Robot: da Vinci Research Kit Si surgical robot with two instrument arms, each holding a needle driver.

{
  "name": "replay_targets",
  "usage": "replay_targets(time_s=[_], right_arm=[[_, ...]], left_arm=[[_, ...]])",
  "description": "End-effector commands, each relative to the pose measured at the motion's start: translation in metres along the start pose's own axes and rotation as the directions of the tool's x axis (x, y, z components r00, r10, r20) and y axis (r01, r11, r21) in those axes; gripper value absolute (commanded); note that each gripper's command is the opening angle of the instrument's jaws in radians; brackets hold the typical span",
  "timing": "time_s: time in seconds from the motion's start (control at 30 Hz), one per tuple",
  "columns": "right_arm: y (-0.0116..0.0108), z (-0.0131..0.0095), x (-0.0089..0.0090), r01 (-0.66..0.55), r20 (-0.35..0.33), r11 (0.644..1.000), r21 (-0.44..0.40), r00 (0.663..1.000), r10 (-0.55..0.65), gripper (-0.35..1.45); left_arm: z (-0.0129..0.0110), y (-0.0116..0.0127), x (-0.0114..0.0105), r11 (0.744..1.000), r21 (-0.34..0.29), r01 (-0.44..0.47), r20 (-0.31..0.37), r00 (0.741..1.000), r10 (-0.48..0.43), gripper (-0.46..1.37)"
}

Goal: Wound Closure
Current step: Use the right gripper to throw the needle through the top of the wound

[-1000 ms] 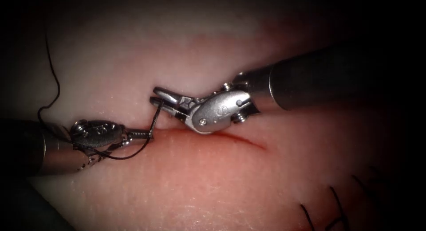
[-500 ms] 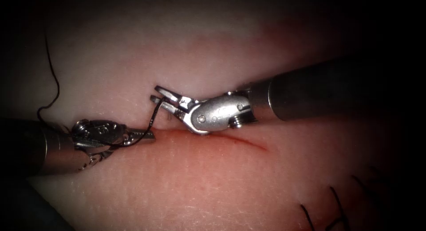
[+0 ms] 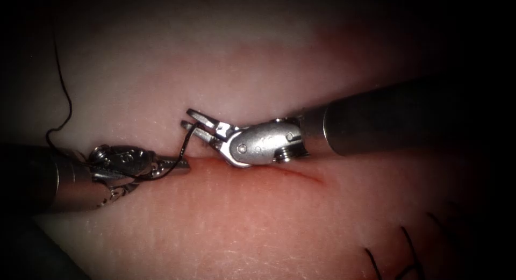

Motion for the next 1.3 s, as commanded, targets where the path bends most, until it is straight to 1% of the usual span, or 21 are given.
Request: replay_targets(time_s=[0.03, 0.13, 0.17, 0.37, 0.53, 0.63, 0.73, 1.0, 1.13, 1.17, 1.27, 1.3], right_arm=[[0.0006, 0.0, 0.0005, 0.009, -0.019, 1.0, -0.013, 1.0, -0.01, -0.35], [0.0024, 0.0002, 0.0021, 0.048, -0.038, 0.998, -0.037, 0.998, -0.049, -0.35], [0.0033, 0.0003, 0.0029, 0.065, -0.04, 0.997, -0.04, 0.997, -0.067, -0.35], [0.0056, 0.0005, 0.0056, 0.104, -0.06, 0.993, -0.054, 0.992, -0.107, -0.35], [0.0072, 0.0009, 0.0073, 0.121, -0.068, 0.991, -0.062, 0.99, -0.125, -0.35], [0.0079, 0.0011, 0.0078, 0.118, -0.074, 0.991, -0.067, 0.99, -0.122, -0.35], [0.0086, 0.0012, 0.0081, 0.111, -0.078, 0.991, -0.07, 0.99, -0.116, -0.35], [0.0096, 0.0023, 0.0084, 0.103, -0.075, 0.992, -0.07, 0.991, -0.108, -0.35], [0.0103, 0.0031, 0.0085, 0.013, -0.064, 0.999, -0.036, 0.998, -0.015, -0.35], [0.0106, 0.0035, 0.0086, -0.03, -0.057, 0.999, -0.025, 0.998, 0.028, -0.35], [0.0114, 0.0042, 0.0085, -0.115, -0.049, 0.993, -0.014, 0.992, 0.114, -0.35], [0.0115, 0.0043, 0.0085, -0.127, -0.047, 0.992, -0.012, 0.991, 0.126, -0.35]], left_arm=[[0.0003, 0.0001, -0.0001, 1.0, -0.006, 0.002, -0.003, 1.0, -0.002, -0.35], [0.0004, 0.0005, -0.0002, 1.0, -0.015, 0.002, 0.0, 1.0, -0.002, -0.35], [0.0004, 0.0006, -0.0004, 1.0, -0.02, 0.001, 0.003, 1.0, -0.001, -0.35], [0.0001, 0.0003, -0.001, 1.0, -0.022, -0.001, 0.024, 1.0, 0.002, -0.35], [0.0007, 0.0001, -0.0018, 1.0, -0.025, 0.0, 0.052, 0.999, 0.002, -0.35], [0.0011, -0.0001, -0.0022, 1.0, -0.027, 0.006, 0.061, 0.998, -0.004, -0.35], [0.0015, -0.0005, -0.0027, 1.0, -0.02, 0.002, 0.086, 0.996, 0.0, -0.35], [0.0017, -0.0006, -0.0031, 1.0, -0.017, 0.003, 0.093, 0.996, -0.002, -0.35], [0.0016, -0.0006, -0.0031, 1.0, -0.018, 0.003, 0.093, 0.996, -0.001, -0.35], [0.0016, -0.0006, -0.0031, 1.0, -0.018, 0.003, 0.093, 0.996, -0.001, -0.35], [0.0016, -0.0006, -0.0031, 1.0, -0.018, 0.003, 0.093, 0.996, -0.001, -0.35], [0.0016, -0.0006, -0.0031, 1.0, -0.018, 0.003, 0.093, 0.996, -0.001, -0.35]])
